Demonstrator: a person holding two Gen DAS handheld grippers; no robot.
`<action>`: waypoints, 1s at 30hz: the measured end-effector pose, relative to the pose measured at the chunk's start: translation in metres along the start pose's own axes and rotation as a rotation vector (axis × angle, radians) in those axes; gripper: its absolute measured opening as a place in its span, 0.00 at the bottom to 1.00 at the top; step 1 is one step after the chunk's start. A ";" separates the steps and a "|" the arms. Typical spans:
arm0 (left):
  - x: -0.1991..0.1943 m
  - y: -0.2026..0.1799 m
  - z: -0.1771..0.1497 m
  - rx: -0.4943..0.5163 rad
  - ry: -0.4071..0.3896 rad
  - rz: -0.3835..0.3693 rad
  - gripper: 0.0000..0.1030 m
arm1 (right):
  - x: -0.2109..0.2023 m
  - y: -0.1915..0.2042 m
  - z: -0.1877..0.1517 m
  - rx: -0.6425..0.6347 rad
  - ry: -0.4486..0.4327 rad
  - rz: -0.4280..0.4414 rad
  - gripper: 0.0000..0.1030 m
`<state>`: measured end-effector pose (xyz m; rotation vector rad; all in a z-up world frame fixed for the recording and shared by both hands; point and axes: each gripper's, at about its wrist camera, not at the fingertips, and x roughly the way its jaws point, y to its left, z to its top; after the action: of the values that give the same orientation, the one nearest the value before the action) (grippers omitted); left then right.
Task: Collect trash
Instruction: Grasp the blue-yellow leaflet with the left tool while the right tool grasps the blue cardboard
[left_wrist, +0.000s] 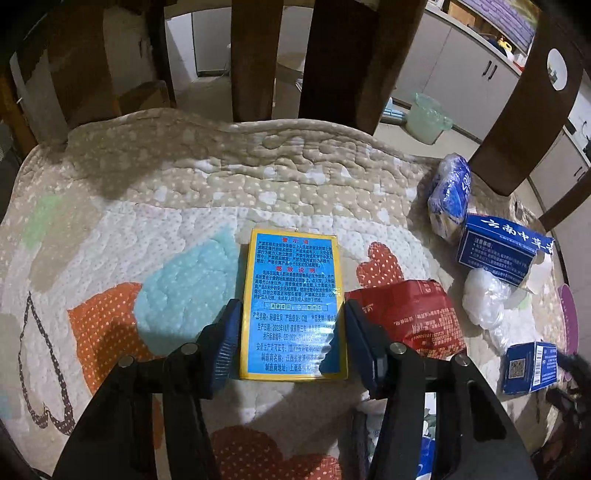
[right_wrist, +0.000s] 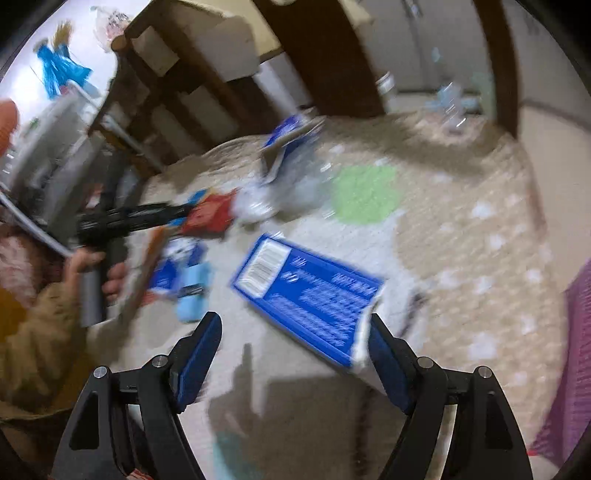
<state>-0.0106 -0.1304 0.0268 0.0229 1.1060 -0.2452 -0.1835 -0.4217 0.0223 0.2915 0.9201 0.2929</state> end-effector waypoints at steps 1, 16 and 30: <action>0.001 0.000 0.001 -0.006 0.002 -0.002 0.53 | 0.000 0.002 0.000 -0.022 -0.013 -0.055 0.80; -0.003 -0.014 0.004 0.049 0.004 0.063 0.52 | 0.030 0.023 0.018 -0.165 0.008 -0.023 0.86; -0.079 0.002 -0.043 0.016 -0.071 0.050 0.52 | 0.035 0.049 -0.003 -0.316 0.021 -0.141 0.81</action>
<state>-0.0812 -0.1077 0.0770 0.0555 1.0312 -0.2087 -0.1725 -0.3631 0.0132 -0.0676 0.8953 0.3064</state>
